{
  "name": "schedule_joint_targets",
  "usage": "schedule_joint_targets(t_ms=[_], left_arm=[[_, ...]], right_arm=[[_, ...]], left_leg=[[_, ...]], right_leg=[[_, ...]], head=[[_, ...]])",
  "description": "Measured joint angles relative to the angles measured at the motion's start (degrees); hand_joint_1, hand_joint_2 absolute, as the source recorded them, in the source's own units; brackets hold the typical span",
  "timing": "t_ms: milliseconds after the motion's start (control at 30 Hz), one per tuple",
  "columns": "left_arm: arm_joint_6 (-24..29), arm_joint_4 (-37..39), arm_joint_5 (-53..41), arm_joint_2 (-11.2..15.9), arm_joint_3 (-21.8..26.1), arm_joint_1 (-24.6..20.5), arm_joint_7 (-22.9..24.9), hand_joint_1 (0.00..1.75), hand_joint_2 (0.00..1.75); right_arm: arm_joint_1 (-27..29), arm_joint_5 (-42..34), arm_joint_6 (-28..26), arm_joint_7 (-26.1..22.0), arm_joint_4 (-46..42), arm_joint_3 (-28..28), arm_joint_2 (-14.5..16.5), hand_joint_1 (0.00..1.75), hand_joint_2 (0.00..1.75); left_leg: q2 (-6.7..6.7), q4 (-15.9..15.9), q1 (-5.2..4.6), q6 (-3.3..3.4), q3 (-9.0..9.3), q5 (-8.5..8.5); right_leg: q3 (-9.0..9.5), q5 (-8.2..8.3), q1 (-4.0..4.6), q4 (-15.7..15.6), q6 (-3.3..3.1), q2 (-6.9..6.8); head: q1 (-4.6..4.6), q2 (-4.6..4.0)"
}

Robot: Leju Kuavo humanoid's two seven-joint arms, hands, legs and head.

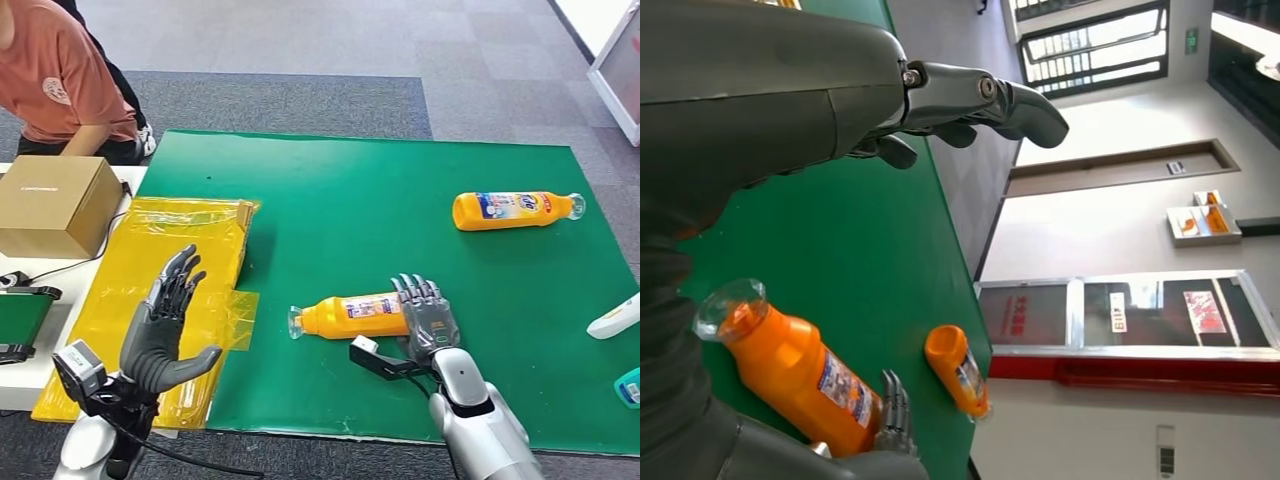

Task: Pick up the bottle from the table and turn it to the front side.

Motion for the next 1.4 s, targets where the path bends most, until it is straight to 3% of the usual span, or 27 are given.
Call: schedule_joint_targets(t_ms=[367,500,600,767,833,933,1033,1233,1400], left_arm=[[-0.11,-0.01,0.51,0.28,-0.05,0.06,0.03,0.0,1.75],[0.06,-0.02,0.51,0.31,-0.01,0.3,0.03,0.0,1.75],[0.5,-0.14,0.51,0.35,0.09,0.85,0.06,0.0,1.75],[2.14,-0.21,0.85,0.42,0.24,1.77,-0.19,0.0,1.75],[2.65,-0.19,1.04,0.45,0.27,1.83,-0.52,0.0,1.75],[3.12,-0.19,1.1,0.47,0.37,1.8,-0.94,0.0,1.75],[2.98,-0.19,1.63,0.48,0.55,1.58,-0.97,0.0,1.75],[-0.48,1.06,10.8,-0.32,0.96,-1.07,4.84,0.0,1.75],[-2.43,4.1,13.78,-1.08,-1.55,-4.48,7.15,0.0,1.75]], right_arm=[[-0.97,-3.56,1.54,-1.23,0.13,1.7,-0.21,1.75,1.75],[0.0,-9.47,0.98,-3.42,-1.91,1.3,-0.54,1.75,1.75],[1.92,-22.7,3.36,-7.79,-5.43,-0.82,-0.54,1.75,1.75],[5.51,-59.13,16.84,-17.3,-14.04,-8.28,1.54,1.75,1.75],[6.43,-67.25,19.67,-19.05,-17.5,-10.73,2.41,1.75,1.75],[7.93,-72.88,21.68,-19.92,-22.13,-12.55,3.18,1.75,1.75],[9.53,-69.6,19.22,-21.47,-26.37,-12.26,3.67,1.75,1.75],[10.74,-51.0,7.06,-23.1,-30.51,-6.04,4.64,1.75,1.75],[10.51,-46.01,2.55,-23.26,-29.93,-0.49,5.01,1.75,1.75]], left_leg=[[0.0,0.0,0.0,-0.01,-0.02,0.0],[0.0,0.0,0.0,0.0,-0.06,-0.01],[-0.02,0.0,-0.01,0.01,-0.14,-0.01],[-0.05,0.0,-0.01,0.0,-0.33,0.0],[-0.05,0.0,-0.01,0.0,-0.37,0.0],[-0.05,0.0,-0.01,0.0,-0.39,-0.01],[-0.05,0.0,-0.01,0.0,-0.41,-0.01],[-0.04,0.0,0.01,-0.01,-0.42,0.0],[-0.04,0.0,0.0,-0.01,-0.42,0.01]], right_leg=[[0.02,0.0,0.0,0.0,0.0,0.01],[0.0,-0.01,0.0,0.0,0.0,0.0],[-0.04,-0.01,0.0,0.01,0.0,-0.02],[-0.21,-0.01,0.0,0.01,0.01,-0.04],[-0.25,-0.02,0.0,0.01,0.01,-0.05],[-0.27,-0.02,0.0,0.01,0.01,-0.04],[-0.29,-0.02,0.0,0.01,0.01,-0.05],[-0.34,-0.05,0.01,0.01,-0.05,-0.05],[-0.32,-0.05,0.0,0.01,-0.04,-0.05]], head=[[-0.01,0.0],[-0.01,0.0],[-0.01,-0.01],[-0.01,0.0],[0.0,-0.01],[0.01,0.0],[0.0,0.0],[-0.01,0.0],[0.0,0.0]])
